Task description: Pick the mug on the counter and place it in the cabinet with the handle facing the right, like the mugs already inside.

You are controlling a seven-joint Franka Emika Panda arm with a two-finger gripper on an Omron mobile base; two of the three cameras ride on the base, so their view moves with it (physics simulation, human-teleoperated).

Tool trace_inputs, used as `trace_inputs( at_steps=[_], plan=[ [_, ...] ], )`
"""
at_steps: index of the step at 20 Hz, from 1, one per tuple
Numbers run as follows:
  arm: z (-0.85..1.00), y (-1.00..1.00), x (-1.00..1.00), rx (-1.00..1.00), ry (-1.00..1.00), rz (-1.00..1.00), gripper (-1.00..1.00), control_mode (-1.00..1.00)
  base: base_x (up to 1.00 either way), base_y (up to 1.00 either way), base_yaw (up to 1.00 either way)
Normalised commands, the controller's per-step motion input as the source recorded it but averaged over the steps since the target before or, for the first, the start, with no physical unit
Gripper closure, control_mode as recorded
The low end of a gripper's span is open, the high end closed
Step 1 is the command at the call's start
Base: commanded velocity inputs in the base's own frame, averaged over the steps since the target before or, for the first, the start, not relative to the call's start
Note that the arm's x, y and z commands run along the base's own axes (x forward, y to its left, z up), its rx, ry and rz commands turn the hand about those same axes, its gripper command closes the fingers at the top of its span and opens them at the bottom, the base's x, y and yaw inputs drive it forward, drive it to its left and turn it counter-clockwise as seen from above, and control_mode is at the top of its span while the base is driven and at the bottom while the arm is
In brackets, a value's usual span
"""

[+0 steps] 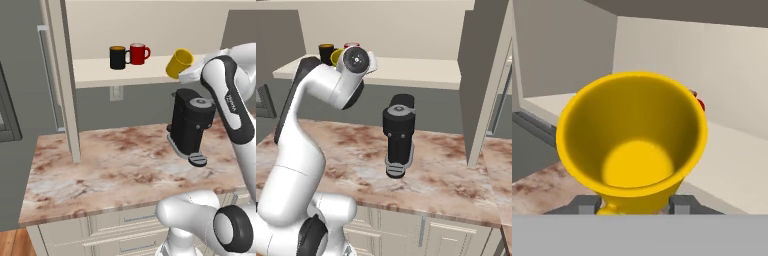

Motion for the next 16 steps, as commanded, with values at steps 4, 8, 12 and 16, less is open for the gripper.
trace_inputs(
  at_steps=[4, 8, 12, 16],
  plan=[
    [0.00, -0.11, 0.49, 0.00, 0.06, 0.06, 1.00, -1.00, 0.00, 0.00, 0.00],
    [-0.01, -0.03, 0.44, 0.00, 0.07, 0.07, 1.00, -1.00, 0.00, 0.00, 0.00],
    [0.00, 0.00, 0.34, 0.00, 0.06, 0.06, 1.00, -1.00, 0.00, 0.00, 0.00],
    [0.00, -0.04, 0.28, 0.00, 0.03, 0.05, 1.00, -1.00, 0.00, 0.00, 0.00]
  ],
)
